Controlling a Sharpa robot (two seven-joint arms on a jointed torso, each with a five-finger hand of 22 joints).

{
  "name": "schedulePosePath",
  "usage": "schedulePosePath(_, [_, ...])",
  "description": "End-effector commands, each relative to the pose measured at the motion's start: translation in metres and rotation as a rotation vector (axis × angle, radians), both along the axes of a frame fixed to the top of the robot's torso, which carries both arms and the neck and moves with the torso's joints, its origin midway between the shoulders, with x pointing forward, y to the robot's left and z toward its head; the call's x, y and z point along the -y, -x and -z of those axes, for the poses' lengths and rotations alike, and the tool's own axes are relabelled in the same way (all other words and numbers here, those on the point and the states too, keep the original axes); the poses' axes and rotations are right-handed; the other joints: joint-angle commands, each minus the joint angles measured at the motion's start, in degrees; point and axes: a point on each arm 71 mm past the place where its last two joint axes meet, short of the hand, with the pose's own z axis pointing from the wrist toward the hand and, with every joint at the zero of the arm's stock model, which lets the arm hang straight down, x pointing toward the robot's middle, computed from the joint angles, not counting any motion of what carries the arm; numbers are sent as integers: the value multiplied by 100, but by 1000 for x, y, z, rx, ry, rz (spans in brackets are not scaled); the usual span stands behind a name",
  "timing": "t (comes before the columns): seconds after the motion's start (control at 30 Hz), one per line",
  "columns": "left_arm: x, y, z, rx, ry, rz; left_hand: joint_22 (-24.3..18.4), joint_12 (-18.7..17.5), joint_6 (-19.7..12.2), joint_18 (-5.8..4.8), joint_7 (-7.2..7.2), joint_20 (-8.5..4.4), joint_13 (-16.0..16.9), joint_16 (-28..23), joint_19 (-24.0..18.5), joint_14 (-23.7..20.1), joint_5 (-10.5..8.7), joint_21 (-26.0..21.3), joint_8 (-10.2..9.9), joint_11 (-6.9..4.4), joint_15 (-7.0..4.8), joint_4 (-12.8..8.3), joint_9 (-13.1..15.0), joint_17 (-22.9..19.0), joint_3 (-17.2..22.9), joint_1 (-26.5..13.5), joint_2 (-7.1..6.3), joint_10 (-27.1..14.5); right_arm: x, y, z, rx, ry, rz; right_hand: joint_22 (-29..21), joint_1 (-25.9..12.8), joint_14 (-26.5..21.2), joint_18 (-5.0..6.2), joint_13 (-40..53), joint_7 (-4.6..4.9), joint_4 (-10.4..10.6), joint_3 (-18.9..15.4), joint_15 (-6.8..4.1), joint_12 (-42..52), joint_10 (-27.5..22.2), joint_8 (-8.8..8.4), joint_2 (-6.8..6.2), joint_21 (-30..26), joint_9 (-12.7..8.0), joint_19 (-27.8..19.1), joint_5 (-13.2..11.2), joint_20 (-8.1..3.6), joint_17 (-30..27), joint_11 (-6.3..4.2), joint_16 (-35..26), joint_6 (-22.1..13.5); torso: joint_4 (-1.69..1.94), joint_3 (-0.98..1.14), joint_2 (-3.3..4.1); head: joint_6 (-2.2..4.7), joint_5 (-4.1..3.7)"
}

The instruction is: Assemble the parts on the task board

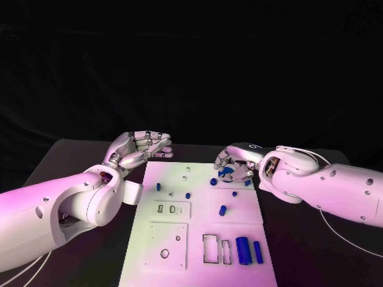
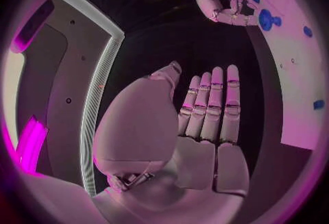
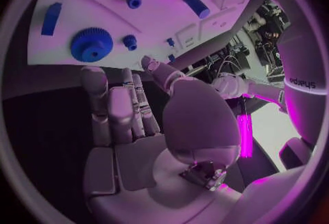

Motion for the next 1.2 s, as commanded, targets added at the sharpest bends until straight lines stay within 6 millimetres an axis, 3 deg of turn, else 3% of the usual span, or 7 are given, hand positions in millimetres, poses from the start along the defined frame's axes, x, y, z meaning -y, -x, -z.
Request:
schedulePosePath(0.03, [4,1,-3,5,3,33,-11,-42,-7,71,35,1,-9,10,36,43,-30,17,-32,23,13,13,-6,11,-28,-24,-28,-38,-2,0,5,22,104,2,247,11,139,-110,8,7,41,0,52,9,-61,-29,-36,187,16,70,26,18,166,9,176,-38,37,-10,85,11,-18])
schedulePosePath(0.5, [5,1,-3,5,4,38,-16,-65,-22,70,46,3,-9,4,35,38,-30,14,-44,32,18,12,-10,22,-36,-36,-24,-54,-10,1,12,17,135,-11,838,45,149,-187,21,8,71,-10,70,94,-105,-23,-7,613,65,254,35,48,489,17,503,-35,72,-39,161,5,-50])
schedulePosePath(0.7, [6,1,-4,4,4,38,-16,-65,-22,70,46,3,-9,4,35,38,-30,14,-44,32,18,12,-10,22,-36,-36,-24,-54,-14,1,14,11,140,-18,966,56,163,-203,27,-1,80,11,66,127,-83,-15,9,709,81,295,39,47,590,8,597,-20,70,-40,180,11,-47])
schedulePosePath(1.2, [6,1,-4,-1,5,45,-20,-80,-28,70,55,4,-8,-1,35,35,-31,11,-50,38,22,15,-12,31,-42,-50,-14,-61,-16,-2,19,7,146,-5,1343,122,172,-248,37,-75,160,274,22,261,85,65,208,983,167,381,-54,20,774,-57,815,130,80,-39,234,15,-28])
